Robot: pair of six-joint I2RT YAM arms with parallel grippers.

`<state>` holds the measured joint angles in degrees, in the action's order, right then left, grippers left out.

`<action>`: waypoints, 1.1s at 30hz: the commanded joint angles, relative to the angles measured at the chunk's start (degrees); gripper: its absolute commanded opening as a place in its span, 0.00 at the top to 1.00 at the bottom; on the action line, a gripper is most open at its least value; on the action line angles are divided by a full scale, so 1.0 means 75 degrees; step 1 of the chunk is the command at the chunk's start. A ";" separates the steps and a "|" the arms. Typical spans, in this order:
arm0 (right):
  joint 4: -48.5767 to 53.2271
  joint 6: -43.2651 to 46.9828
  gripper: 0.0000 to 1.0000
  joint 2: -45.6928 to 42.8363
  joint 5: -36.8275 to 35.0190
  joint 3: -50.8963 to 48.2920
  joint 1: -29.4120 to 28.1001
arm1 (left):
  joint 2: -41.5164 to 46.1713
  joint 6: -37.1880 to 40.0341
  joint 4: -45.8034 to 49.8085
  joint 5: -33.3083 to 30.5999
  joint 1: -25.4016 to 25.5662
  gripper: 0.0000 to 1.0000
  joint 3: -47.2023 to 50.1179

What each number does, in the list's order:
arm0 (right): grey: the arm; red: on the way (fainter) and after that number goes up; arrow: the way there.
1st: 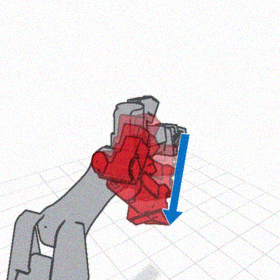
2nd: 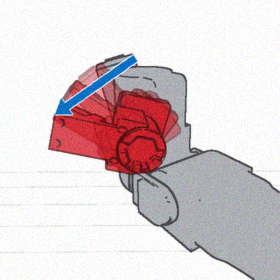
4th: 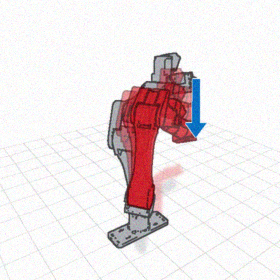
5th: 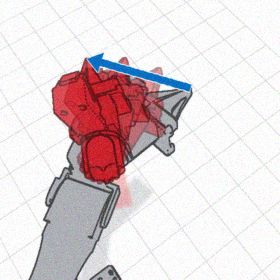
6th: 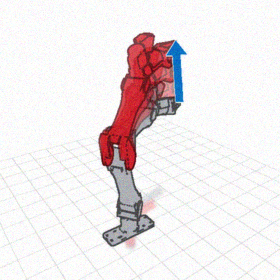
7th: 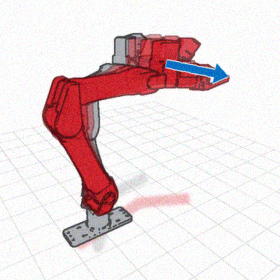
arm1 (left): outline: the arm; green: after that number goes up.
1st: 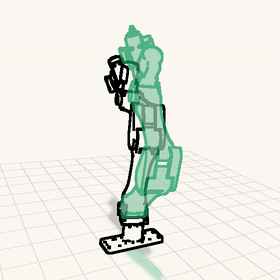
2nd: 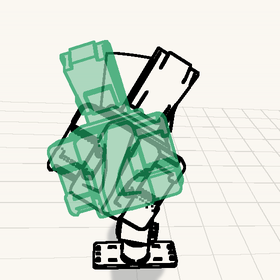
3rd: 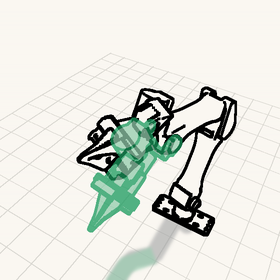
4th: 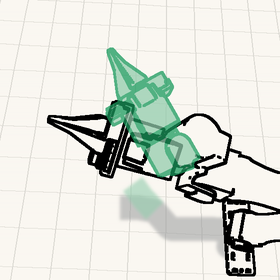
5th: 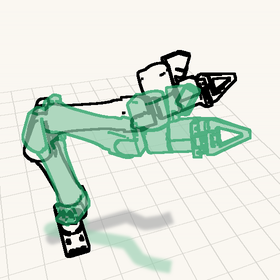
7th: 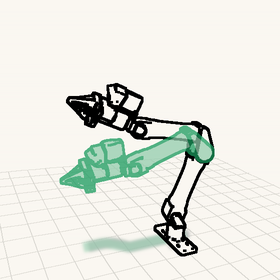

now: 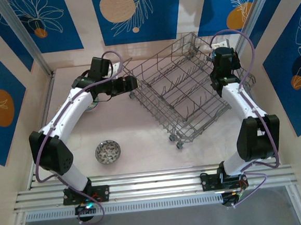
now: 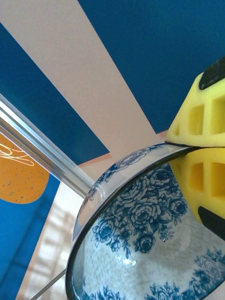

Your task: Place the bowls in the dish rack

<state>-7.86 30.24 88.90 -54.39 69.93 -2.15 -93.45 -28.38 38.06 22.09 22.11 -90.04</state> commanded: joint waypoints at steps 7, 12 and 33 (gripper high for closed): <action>-0.1370 0.0958 1.00 0.0471 0.0225 -0.0012 0.0357 | 0.0710 0.0014 -0.0306 0.0049 -0.0189 0.22 0.0473; -0.1539 0.1240 1.00 0.0675 0.0303 -0.0123 0.0532 | 0.0861 0.0029 -0.0271 -0.0022 -0.0200 0.22 0.0554; -0.3525 0.2933 1.00 0.1506 0.0108 -0.0806 0.0364 | 0.1135 0.0010 -0.0212 -0.0229 -0.0207 0.22 0.0767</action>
<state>-26.48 49.67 100.12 -52.53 64.99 1.45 -86.72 -28.38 36.82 20.93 21.10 -85.10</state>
